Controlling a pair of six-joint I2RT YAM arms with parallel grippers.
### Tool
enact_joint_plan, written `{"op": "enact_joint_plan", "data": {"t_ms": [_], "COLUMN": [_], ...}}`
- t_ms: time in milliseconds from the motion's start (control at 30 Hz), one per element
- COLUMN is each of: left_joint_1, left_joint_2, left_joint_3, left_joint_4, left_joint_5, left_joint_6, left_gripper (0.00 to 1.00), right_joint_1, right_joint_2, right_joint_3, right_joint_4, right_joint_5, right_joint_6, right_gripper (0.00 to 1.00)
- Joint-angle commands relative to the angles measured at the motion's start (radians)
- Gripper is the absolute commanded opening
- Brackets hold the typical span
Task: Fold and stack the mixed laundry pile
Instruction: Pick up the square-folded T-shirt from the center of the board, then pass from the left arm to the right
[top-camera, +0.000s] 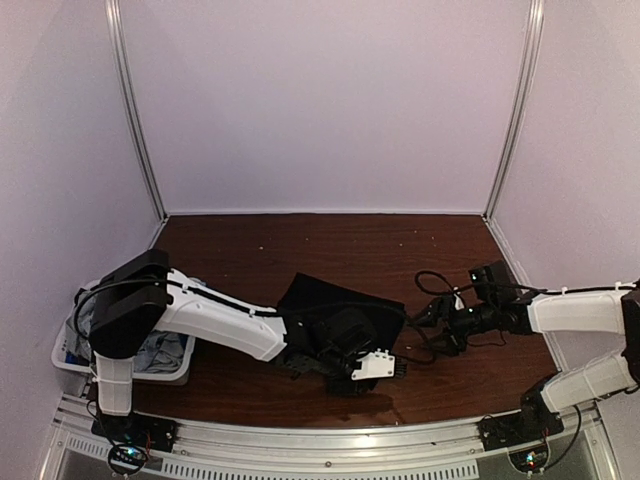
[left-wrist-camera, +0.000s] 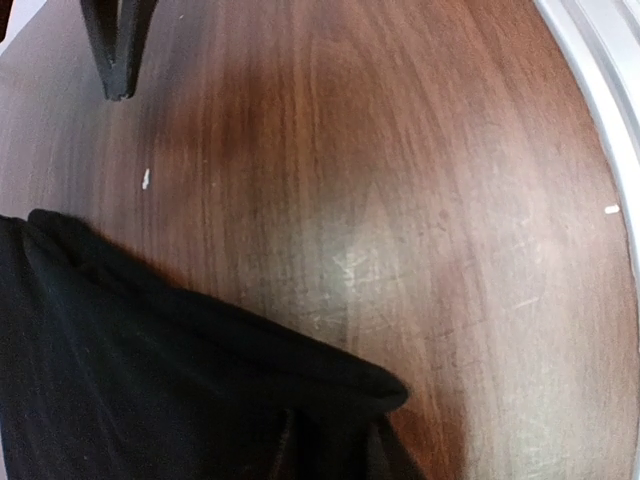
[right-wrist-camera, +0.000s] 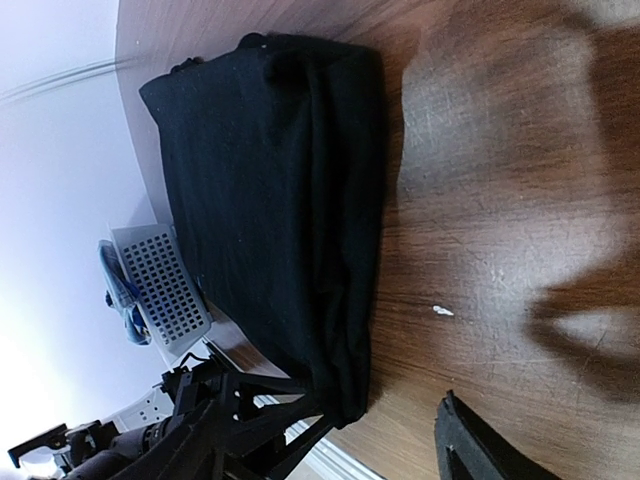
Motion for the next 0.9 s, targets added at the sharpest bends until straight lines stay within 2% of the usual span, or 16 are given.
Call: {"op": "enact_joint_plan", "data": {"t_ms": [0,67,100,300,500,733,867], "left_joint_1": [-0.005,-0.004,-0.005,-0.003,-0.003,-0.003,-0.003], "left_joint_2": [0.021,0.005,-0.005,-0.041,-0.063,-0.102,-0.117], "left_joint_3": [0.043,0.057,0.062,0.076,0.067,0.051,0.044], "left_joint_4": [0.038,0.062,0.079,0.132,0.155,0.168,0.168], "left_joint_5": [0.014,0.023,0.021,0.049,0.05,0.065,0.08], "left_joint_6": [-0.012,-0.059,-0.087,-0.198,-0.233,-0.251,-0.258], "left_gripper": [0.13,0.02,0.0,0.0,0.0,0.0,0.0], "right_joint_1": [0.032,0.046,0.053,0.101,0.142,0.167,0.153], "right_joint_2": [-0.011,0.002,0.011,0.105,0.24,0.322,0.354], "right_joint_3": [-0.013,-0.019,-0.024,-0.036,-0.009,0.025,0.025], "right_joint_4": [0.044,0.086,0.11,0.268,0.41,0.481,0.518], "right_joint_5": [0.042,0.05,0.055,0.09,0.129,0.186,0.212], "right_joint_6": [0.042,0.068,0.085,0.2,0.292,0.35,0.374], "right_gripper": [0.74,0.75,0.75,0.79,0.79,0.71,0.58]}}
